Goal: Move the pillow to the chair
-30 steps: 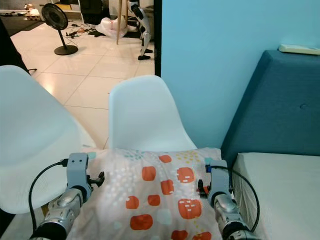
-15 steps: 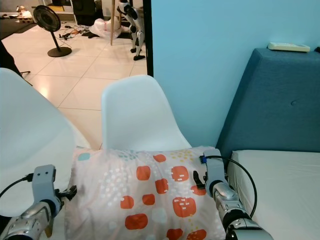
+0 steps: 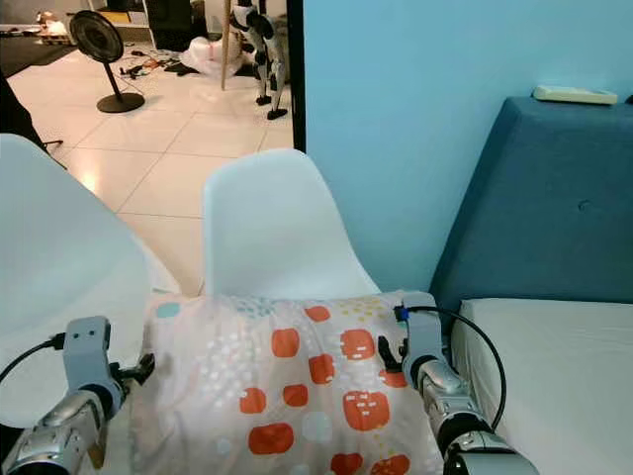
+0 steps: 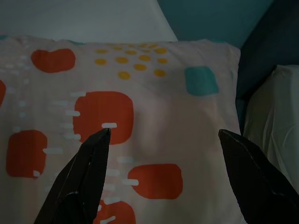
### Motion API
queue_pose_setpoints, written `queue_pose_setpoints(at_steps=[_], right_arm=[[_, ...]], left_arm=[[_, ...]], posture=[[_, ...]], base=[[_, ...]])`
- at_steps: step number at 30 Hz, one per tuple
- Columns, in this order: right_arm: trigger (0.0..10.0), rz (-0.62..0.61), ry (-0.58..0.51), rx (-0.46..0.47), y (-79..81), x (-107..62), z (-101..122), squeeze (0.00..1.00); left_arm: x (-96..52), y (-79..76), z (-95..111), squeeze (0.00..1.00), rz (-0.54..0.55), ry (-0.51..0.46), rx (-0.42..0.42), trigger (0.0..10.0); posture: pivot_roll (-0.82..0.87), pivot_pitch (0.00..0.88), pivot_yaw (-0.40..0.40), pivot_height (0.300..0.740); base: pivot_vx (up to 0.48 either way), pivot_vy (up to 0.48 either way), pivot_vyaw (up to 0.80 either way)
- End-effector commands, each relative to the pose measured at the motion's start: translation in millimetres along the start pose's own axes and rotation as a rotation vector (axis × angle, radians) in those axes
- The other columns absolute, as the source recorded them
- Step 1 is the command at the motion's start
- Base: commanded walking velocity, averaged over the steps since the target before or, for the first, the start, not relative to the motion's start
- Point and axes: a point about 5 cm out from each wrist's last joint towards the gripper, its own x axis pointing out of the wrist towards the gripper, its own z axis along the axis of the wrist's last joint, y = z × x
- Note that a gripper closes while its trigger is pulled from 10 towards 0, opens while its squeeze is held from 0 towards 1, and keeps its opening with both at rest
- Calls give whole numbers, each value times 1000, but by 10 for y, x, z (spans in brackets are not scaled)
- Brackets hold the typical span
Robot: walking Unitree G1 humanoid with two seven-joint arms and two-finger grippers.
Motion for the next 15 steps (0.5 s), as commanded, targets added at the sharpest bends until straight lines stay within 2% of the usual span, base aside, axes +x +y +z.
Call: queue_pose_setpoints(at_steps=[1,5,9,15], right_arm=[[10000,2,5,5,1,-10,-33,0],[10000,3,3,14,14,-10,-40,0],[10000,-1,-1,13,11,-14,-45,0],[10000,-1,-26,35,-4,-12,-5,0]], left_arm=[[3,-21,2,0,5,6,-8,10000],[10,-109,-7,0,-25,7,17,10000],[17,-111,-10,0,-28,13,17,10000],[23,-115,17,0,-32,14,47,10000]], posture=[[22,47,-32,675],[20,43,-29,655],[19,42,-28,630],[22,43,-31,630]], base=[[0,0,0],[0,0,0],[0,0,0],[0,0,0]])
